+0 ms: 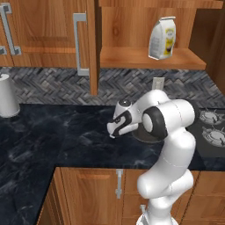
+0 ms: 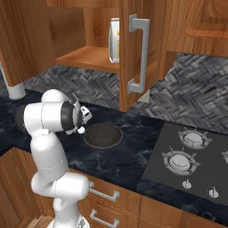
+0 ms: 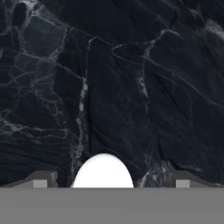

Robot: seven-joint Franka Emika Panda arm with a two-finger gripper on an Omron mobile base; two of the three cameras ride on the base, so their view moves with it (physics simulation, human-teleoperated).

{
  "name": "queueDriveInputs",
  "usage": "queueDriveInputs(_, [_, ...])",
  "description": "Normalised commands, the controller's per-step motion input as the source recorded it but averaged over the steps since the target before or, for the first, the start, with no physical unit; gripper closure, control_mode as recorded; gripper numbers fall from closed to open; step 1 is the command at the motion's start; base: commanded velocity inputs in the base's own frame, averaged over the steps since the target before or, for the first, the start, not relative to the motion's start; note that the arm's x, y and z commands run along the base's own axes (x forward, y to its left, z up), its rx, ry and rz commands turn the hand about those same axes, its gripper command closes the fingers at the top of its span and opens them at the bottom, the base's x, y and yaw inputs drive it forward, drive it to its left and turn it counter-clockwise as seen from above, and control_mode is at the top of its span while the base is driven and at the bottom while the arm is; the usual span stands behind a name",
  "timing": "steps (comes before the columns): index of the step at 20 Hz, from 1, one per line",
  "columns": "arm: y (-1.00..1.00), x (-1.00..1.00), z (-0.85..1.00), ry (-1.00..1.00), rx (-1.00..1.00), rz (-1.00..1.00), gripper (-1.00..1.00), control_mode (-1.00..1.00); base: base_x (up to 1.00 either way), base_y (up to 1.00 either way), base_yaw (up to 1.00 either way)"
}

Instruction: Pick the egg and butter from the fridge and place them by the bowl for mixing.

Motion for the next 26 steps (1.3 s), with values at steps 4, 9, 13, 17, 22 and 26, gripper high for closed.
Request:
queueDriveInputs(4, [-0.10, -0.11, 0.38, 0.00, 0.00, 0.00, -1.00, -1.00, 0.00, 0.00, 0.00])
queueDriveInputs(9, [-0.23, -0.26, 0.35, -0.03, 0.00, -0.03, -1.00, -1.00, 0.00, 0.00, 0.00])
queueDriveInputs(13, [-0.27, -0.28, 0.26, -0.05, 0.00, -0.12, -1.00, -1.00, 0.00, 0.00, 0.00])
queueDriveInputs(17, [-0.17, -0.18, 0.37, -0.01, 0.00, -0.19, -1.00, -1.00, 0.00, 0.00, 0.00])
queueDriveInputs(22, [-0.19, -0.26, 0.39, 0.00, 0.02, -0.25, -1.00, -1.00, 0.00, 0.00, 0.00])
queueDriveInputs(26, [-0.21, -0.34, 0.28, -0.02, 0.04, -0.31, -1.00, -1.00, 0.00, 0.00, 0.00])
